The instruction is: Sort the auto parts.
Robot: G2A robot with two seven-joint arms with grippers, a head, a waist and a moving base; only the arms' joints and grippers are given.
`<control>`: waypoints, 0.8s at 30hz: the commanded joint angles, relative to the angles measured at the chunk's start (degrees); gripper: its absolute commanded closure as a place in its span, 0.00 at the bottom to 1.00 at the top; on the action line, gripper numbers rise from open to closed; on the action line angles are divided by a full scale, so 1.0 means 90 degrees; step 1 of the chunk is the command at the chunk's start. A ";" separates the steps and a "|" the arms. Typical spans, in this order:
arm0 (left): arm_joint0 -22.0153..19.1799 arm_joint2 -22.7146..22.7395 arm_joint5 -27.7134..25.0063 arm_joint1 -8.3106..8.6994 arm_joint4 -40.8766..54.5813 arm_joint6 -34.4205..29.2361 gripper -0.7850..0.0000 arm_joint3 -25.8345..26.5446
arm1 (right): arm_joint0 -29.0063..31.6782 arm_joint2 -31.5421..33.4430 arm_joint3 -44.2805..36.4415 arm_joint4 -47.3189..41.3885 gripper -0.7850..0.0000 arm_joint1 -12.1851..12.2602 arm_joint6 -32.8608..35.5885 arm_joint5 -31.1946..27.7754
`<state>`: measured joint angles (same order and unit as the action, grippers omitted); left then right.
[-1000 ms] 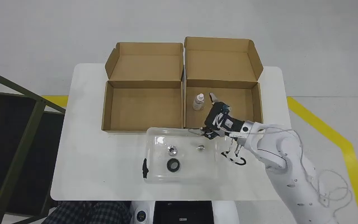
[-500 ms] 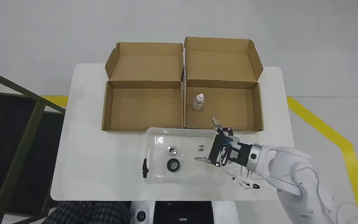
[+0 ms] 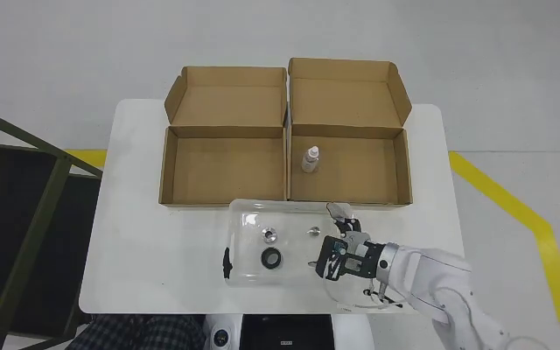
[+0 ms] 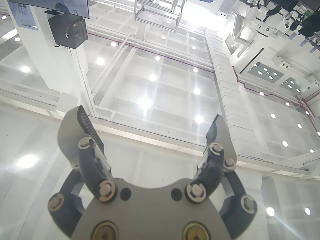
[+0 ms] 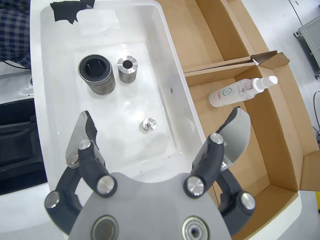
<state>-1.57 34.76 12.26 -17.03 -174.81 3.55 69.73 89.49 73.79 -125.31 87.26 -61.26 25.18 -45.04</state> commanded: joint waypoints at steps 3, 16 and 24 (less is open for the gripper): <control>0.0000 0.0000 0.0000 0.0000 0.0000 0.0000 0.00 0.0000 | -0.0056 -0.0213 0.0032 0.0241 0.00 0.0003 0.0065 -0.0014; 0.0000 0.0000 0.0000 0.0000 0.0000 0.0000 0.00 0.0000 | -0.0557 -0.0771 0.0548 0.0263 0.00 -0.0044 0.0671 0.0123; 0.0000 0.0000 0.0000 0.0000 0.0000 0.0000 0.00 0.0000 | -0.0767 -0.0995 0.0744 0.0282 0.02 -0.0069 0.1069 0.0247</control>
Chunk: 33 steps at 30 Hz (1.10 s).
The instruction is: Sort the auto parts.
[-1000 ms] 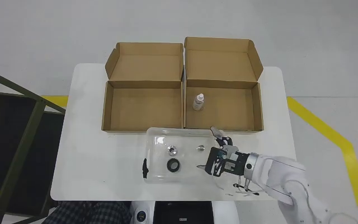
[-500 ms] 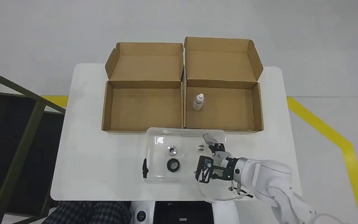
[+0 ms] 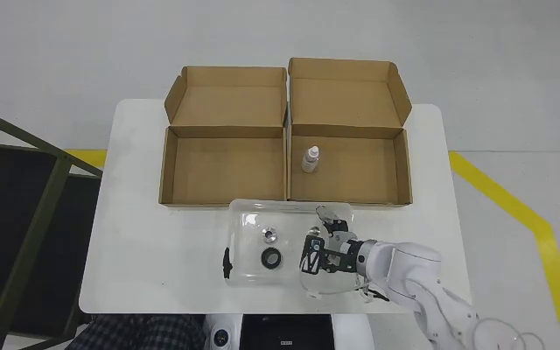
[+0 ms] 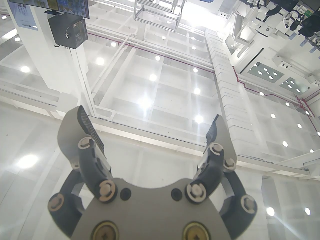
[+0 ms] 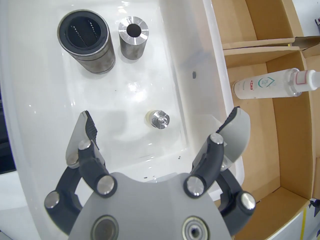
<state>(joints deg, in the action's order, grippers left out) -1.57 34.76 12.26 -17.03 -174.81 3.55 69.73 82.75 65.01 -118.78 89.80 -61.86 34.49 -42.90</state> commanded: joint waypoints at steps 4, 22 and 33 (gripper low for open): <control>0.0000 0.0000 0.0000 0.0000 0.0000 0.0000 0.00 0.0000 | -0.0073 -0.0112 0.0082 -0.0024 0.13 -0.0009 0.0162 0.0027; 0.0000 0.0000 0.0000 0.0000 0.0000 0.0000 0.00 0.0000 | -0.0432 -0.0468 0.0523 0.0063 0.53 -0.0068 0.0599 0.0394; 0.0000 0.0000 0.0000 0.0000 0.0000 0.0000 0.00 0.0000 | -0.0485 -0.0528 0.0521 0.0143 1.00 -0.0073 0.0676 0.0483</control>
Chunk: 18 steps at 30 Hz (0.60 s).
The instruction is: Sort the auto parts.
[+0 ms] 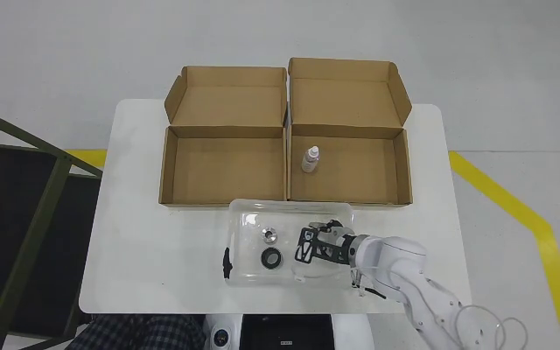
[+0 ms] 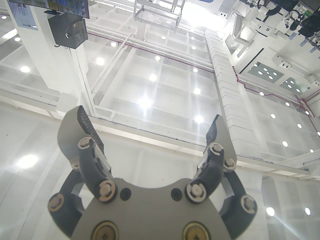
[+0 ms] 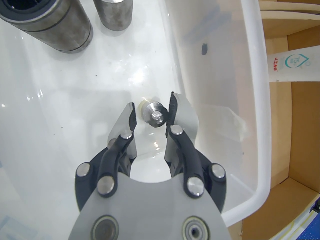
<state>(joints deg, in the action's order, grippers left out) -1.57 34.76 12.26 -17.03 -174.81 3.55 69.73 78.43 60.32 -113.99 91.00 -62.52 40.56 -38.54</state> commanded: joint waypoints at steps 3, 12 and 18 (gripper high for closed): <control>0.0000 0.0000 0.0000 0.0000 0.0000 0.0000 0.00 0.0000 | 0.0006 -0.0023 -0.0085 0.0031 1.00 0.0003 -0.0006 -0.0023; 0.0000 0.0000 0.0000 0.0000 0.0000 0.0000 0.00 0.0000 | 0.0192 0.0113 -0.0439 -0.0159 1.00 0.0052 -0.0271 -0.0235; 0.0000 0.0000 0.0000 0.0000 0.0000 0.0000 0.00 0.0000 | 0.0294 0.0242 -0.0596 -0.0240 1.00 0.0093 -0.0530 -0.0387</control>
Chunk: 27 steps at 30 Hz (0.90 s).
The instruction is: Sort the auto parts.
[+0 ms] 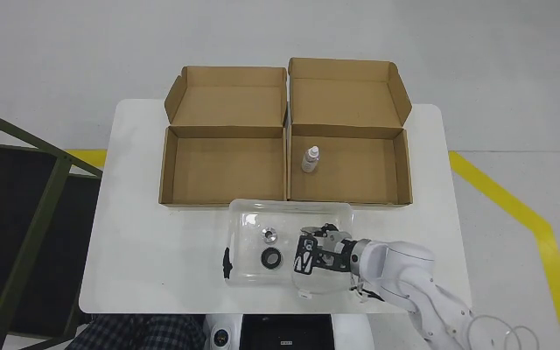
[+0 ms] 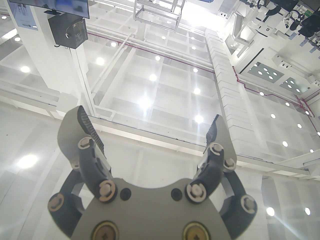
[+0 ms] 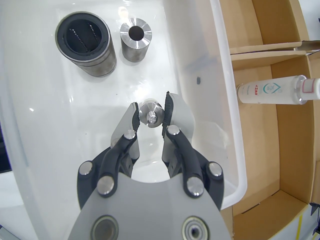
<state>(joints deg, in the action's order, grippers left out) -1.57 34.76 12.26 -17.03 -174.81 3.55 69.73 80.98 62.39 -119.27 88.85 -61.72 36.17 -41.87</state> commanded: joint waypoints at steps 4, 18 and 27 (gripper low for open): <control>0.0000 0.0000 0.0000 0.0000 0.0000 0.0000 0.00 0.0000 | 0.0024 0.0043 -0.0063 -0.0131 1.00 0.0017 -0.0364 -0.0089; 0.0000 0.0000 0.0000 0.0000 0.0000 0.0000 0.00 0.0000 | 0.0140 0.0843 -0.0362 -0.1838 1.00 0.0080 -0.1636 -0.0094; 0.0000 0.0000 0.0000 0.0000 0.0000 0.0000 0.00 0.0000 | -0.0003 0.1043 -0.0254 -0.3117 1.00 0.0111 -0.2061 -0.0538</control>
<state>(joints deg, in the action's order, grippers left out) -1.57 34.76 12.26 -17.03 -174.81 3.55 69.73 81.21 71.62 -121.73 62.39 -60.73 17.96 -46.52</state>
